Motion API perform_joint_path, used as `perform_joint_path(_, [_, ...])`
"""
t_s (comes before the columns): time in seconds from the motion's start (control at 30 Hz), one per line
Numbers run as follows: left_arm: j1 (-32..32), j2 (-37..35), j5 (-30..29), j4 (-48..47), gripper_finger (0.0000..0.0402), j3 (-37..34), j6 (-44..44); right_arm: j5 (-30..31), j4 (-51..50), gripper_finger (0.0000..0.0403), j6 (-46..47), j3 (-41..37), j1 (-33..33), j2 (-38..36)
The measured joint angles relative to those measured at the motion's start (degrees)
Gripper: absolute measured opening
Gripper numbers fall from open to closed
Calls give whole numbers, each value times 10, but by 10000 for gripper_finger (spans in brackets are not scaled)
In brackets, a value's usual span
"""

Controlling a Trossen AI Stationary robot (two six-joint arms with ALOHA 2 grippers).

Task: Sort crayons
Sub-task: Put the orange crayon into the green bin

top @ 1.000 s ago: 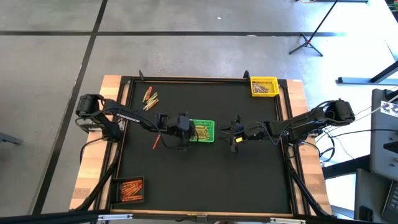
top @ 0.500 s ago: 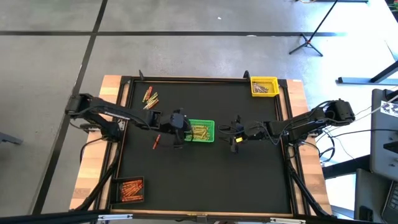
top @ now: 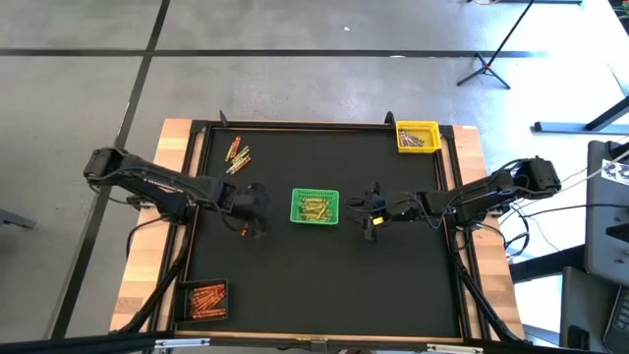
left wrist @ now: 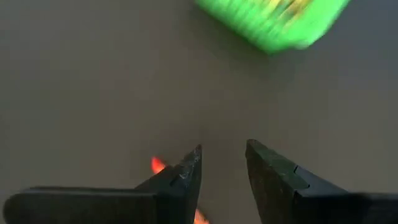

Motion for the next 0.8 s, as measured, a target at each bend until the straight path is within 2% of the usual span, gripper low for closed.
perform_joint_path(0.1, [-7,0,14,10,110,-59,-92,-1,0,191,6,0,0,0])
perform_joint_path(0.23, [2,0,10,45,110,-106,-145,-1,1,191,25,0,0,0])
perform_joint_path(0.4, [8,0,10,66,110,-130,-155,19,2,191,25,0,0,0])
perform_joint_path(0.67, [6,17,10,81,109,-166,-171,20,2,191,25,0,0,0])
perform_joint_path(0.8, [7,20,8,90,85,-170,-146,21,2,191,25,0,0,0])
